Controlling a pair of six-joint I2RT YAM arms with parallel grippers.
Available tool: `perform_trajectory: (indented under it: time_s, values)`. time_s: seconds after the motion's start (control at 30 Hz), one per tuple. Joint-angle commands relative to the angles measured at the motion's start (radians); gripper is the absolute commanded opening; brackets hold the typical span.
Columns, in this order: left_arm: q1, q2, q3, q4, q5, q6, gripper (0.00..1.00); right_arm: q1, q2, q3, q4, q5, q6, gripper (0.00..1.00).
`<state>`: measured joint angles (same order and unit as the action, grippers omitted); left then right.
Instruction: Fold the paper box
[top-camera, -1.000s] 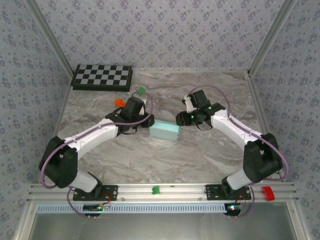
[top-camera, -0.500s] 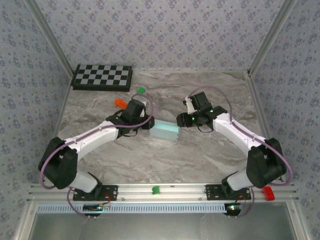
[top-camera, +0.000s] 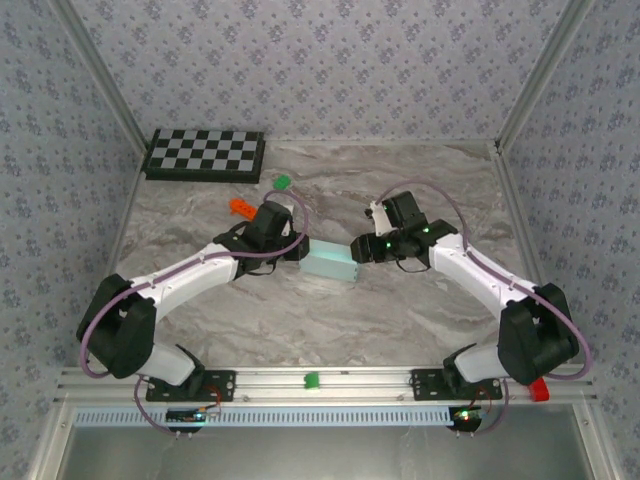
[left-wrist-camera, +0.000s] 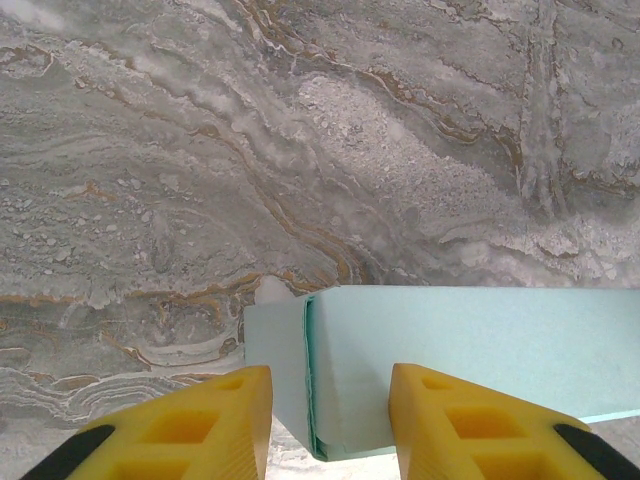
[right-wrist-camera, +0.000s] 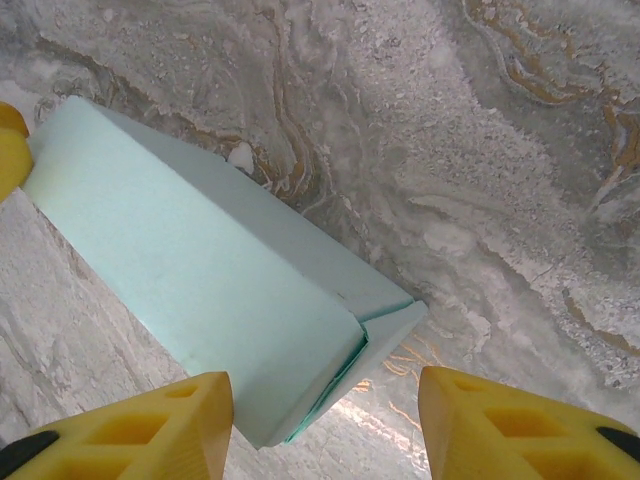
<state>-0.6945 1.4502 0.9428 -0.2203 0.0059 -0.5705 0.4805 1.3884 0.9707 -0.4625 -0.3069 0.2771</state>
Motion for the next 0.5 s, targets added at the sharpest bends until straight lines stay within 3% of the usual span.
perform_trajectory:
  time_s: [0.0, 0.47]
  values:
    - [-0.015, 0.032, -0.032, -0.085, -0.003, -0.005, 0.36, 0.006, 0.014, -0.016, -0.006, -0.006, 0.004, 0.53]
    - [-0.021, 0.036, -0.060, -0.093, -0.006, -0.008, 0.36, 0.002, 0.058, -0.068, -0.020, 0.050, 0.008, 0.52]
